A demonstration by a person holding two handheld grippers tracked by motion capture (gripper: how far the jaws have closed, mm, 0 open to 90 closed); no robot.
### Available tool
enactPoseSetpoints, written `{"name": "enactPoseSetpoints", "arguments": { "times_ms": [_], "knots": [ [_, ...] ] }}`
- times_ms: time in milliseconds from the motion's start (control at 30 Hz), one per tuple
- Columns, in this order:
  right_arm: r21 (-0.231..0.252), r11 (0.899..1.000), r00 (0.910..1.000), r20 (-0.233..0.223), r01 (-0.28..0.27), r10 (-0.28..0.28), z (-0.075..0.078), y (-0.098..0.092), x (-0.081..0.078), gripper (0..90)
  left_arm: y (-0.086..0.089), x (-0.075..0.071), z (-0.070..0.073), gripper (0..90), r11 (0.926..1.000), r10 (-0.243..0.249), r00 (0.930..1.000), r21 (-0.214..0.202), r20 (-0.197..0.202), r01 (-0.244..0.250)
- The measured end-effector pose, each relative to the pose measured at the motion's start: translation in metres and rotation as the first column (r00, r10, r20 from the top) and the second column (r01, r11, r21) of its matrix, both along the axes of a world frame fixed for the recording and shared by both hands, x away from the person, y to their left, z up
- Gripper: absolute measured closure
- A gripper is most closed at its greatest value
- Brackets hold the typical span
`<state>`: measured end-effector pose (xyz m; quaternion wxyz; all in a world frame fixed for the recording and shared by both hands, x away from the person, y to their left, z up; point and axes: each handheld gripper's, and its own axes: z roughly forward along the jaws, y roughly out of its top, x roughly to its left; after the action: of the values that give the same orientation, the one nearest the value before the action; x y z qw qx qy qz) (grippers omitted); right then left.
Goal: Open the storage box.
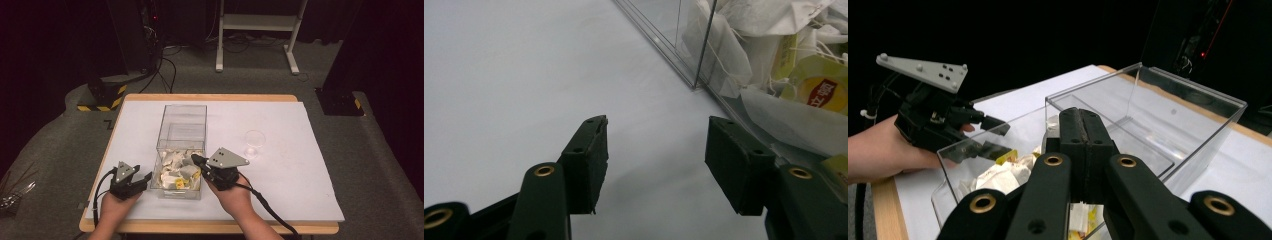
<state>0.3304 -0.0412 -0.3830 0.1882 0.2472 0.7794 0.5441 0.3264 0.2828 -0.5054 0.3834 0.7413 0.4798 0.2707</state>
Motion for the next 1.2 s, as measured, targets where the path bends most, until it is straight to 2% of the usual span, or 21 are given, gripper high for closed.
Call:
{"name": "enactPoseSetpoints", "arguments": {
  "times_ms": [467, 1200],
  "knots": [
    [0.052, 0.999, 0.9983, 0.057, 0.003, -0.005, 0.02, -0.002, -0.001, 89.9, 0.0, 0.0, 0.0, 42.5, 1.0, 0.0, 1.0, 0.001, 0.0, 0.0],
    [0.108, 0.994, 0.9936, 0.112, 0.004, -0.016, 0.043, -0.005, -0.002, 89.9, 0.0, 0.0, 0.0, 42.5, 1.0, -0.001, 1.0, -0.005, 0.0, 0.001]
  ]
}}
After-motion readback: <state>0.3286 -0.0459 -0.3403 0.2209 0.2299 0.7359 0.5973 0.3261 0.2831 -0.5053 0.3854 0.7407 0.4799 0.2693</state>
